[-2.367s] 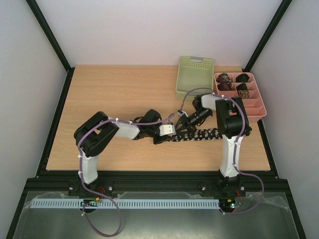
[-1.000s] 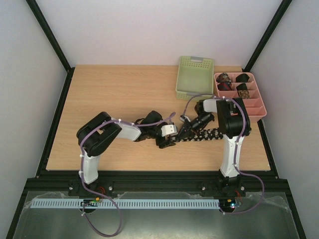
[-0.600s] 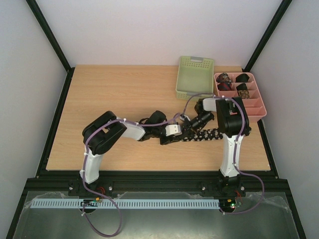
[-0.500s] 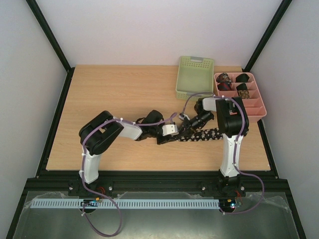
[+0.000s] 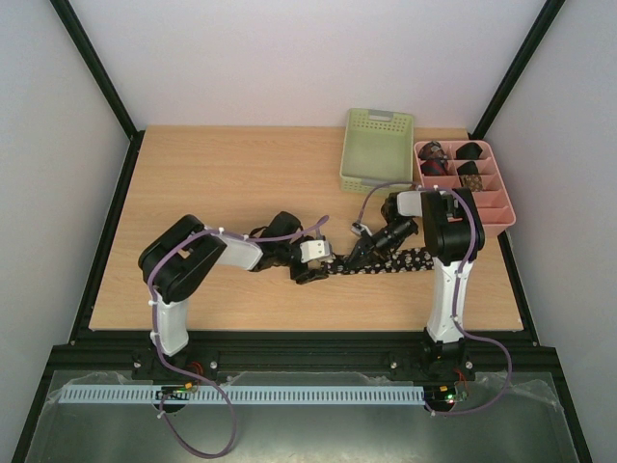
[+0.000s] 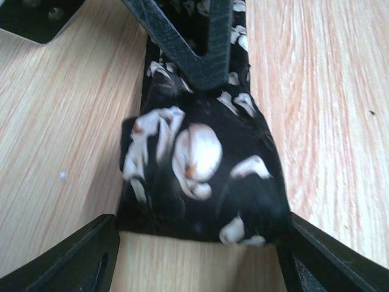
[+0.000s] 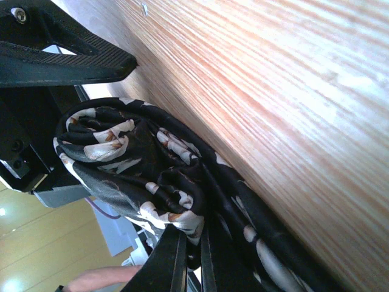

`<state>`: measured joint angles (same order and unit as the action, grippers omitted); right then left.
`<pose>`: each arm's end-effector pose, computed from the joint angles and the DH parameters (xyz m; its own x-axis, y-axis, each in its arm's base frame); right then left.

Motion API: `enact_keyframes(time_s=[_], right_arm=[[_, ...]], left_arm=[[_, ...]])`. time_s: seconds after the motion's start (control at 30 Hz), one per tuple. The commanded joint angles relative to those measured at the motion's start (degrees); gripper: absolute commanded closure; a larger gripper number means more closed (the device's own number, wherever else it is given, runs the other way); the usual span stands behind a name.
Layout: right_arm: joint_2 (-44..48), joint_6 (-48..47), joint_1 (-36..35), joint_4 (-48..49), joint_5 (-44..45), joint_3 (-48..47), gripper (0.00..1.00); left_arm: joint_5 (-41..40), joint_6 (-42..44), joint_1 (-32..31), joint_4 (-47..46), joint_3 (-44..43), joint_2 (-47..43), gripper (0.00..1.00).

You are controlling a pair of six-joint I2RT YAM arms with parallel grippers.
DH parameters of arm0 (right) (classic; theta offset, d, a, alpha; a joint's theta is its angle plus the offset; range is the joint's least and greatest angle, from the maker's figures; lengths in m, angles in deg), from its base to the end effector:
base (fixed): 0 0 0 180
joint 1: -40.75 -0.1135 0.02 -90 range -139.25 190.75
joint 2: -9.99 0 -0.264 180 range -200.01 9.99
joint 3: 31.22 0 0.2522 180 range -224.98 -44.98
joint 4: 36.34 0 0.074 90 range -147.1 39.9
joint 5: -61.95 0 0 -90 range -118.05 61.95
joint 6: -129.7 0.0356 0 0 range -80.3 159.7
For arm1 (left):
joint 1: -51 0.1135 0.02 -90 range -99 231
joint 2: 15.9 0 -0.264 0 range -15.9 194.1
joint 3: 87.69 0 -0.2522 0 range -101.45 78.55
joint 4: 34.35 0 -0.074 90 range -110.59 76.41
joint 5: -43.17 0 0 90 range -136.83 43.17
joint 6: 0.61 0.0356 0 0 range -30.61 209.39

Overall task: Roll the ties
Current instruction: Roll the tie at the center of the board.

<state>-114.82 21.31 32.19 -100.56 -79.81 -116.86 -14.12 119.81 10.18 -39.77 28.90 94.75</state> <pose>0.3360 0.0789 0.0775 -0.9405 -0.3390 -0.0213 -0.2202 0.5608 0.7981 0.2612 -0.2511 0.1061 -0.0023 0.5650 -0.8251 0.9926 0.1014 0.0666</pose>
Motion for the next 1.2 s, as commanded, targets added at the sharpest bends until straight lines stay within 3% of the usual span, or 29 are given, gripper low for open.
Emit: enact_keyframes(time_s=[0.0,0.27,0.63,0.93,1.17], right_arm=[[-3.28,5.6,0.7,4.22,12.57,2.02,0.99],[-4.05,6.33,0.54,3.57,13.04,0.99,0.99],[-4.69,6.6,0.41,3.33,13.02,-0.09,0.99],[-4.43,7.05,-0.04,3.61,12.23,-0.3,0.99],[-3.39,6.98,-0.06,3.85,10.83,-0.22,0.98]], left_arm=[[1.11,-1.7,0.32,-1.23,4.41,-1.3,0.27],[-0.46,-4.6,-1.47,-6.73,0.93,-0.78,0.32],[1.88,-4.2,-4.91,-6.85,-5.06,0.1,0.6],[-0.16,-6.69,-6.49,-2.05,-12.04,9.18,0.56],[-6.79,-4.01,-6.42,4.11,-10.46,11.8,0.58]])
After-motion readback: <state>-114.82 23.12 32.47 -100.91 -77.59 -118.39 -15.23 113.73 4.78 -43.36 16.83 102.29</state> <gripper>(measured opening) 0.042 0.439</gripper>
